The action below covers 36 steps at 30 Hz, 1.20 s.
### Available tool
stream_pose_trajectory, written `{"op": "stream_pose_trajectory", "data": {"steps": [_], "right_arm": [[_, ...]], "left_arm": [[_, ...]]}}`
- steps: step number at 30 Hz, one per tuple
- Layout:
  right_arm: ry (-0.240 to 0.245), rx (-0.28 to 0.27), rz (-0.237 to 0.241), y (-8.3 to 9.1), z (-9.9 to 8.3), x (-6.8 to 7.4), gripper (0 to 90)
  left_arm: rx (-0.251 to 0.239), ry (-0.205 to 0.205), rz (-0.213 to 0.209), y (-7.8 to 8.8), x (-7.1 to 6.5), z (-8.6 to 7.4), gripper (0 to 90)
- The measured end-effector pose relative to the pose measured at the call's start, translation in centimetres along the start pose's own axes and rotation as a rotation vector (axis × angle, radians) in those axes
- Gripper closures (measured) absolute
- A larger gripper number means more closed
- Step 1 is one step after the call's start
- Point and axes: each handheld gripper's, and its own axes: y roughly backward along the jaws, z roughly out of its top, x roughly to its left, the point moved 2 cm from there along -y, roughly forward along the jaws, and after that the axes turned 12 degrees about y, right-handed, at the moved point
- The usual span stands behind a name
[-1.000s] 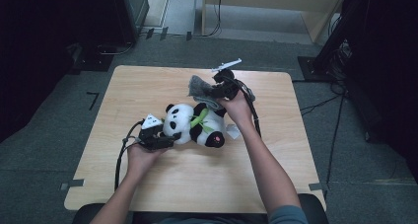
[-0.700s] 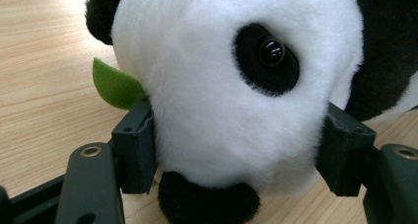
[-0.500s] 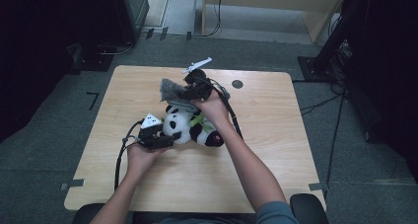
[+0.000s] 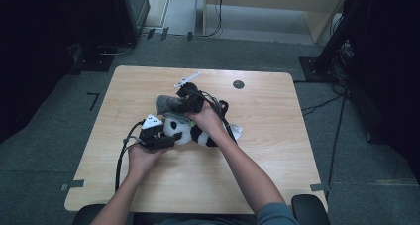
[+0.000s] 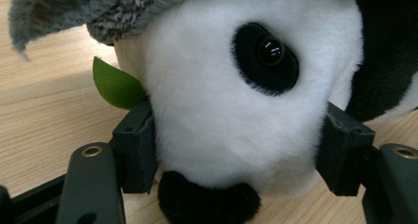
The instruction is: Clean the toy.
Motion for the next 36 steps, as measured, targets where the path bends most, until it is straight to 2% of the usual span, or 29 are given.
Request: {"op": "stream_pose_trajectory", "data": {"steps": [6, 8, 9, 10, 11, 12, 15, 22, 23, 25, 30, 34, 36], "right_arm": [[-0.002, -0.006, 0.011, 0.7, -0.5, -0.2, 72.4], [0.016, 0.016, -0.023, 1.3, -0.7, -0.6, 74.0], [0.016, 0.016, -0.023, 1.3, -0.7, -0.6, 74.0], [0.000, 0.021, -0.033, 1.9, -1.2, -1.2, 74.6], [0.000, 0.021, -0.033, 1.9, -1.2, -1.2, 74.6], [-0.025, 0.019, -0.027, 2.6, -1.9, -1.9, 75.2], [-0.030, 0.025, -0.037, 3.2, -2.3, -2.4, 75.5], [-0.019, 0.047, -0.121, 5.3, -3.2, -3.6, 75.6], [-0.041, 0.048, -0.124, 5.9, -3.5, -4.2, 75.6], [-0.076, 0.031, -0.098, 6.5, -4.0, -4.7, 75.7], [-0.094, 0.039, -0.122, 7.5, -4.9, -5.6, 75.5], [-0.117, 0.023, -0.157, 8.6, -5.2, -6.4, 75.6], [-0.124, 0.015, -0.148, 8.8, -5.1, -6.4, 75.7]], "left_arm": [[0.002, -0.004, 0.010, 0.0, -0.2, 0.0, 32.7], [0.005, 0.001, 0.006, 0.1, 0.0, 0.0, 34.2], [0.005, 0.001, 0.006, 0.1, 0.0, 0.0, 34.6], [0.005, 0.006, 0.005, 0.1, -0.1, 0.0, 34.9], [0.004, 0.006, 0.005, 0.1, -0.1, 0.1, 34.9], [0.003, 0.009, 0.003, 0.0, -0.1, 0.1, 34.9], [0.003, 0.011, 0.000, 0.0, 0.0, 0.1, 34.9], [0.005, 0.023, -0.007, 0.0, 0.1, 0.1, 34.9], [0.005, 0.020, -0.008, 0.0, 0.1, 0.1, 34.9], [0.006, 0.016, -0.009, 0.1, 0.1, 0.1, 34.9], [0.001, 0.013, -0.010, 0.1, 0.1, 0.1, 34.6], [-0.010, -0.001, -0.021, 0.0, 0.1, 0.0, 33.4], [-0.012, -0.006, -0.023, 0.0, 0.1, -0.1, 32.7]]}}
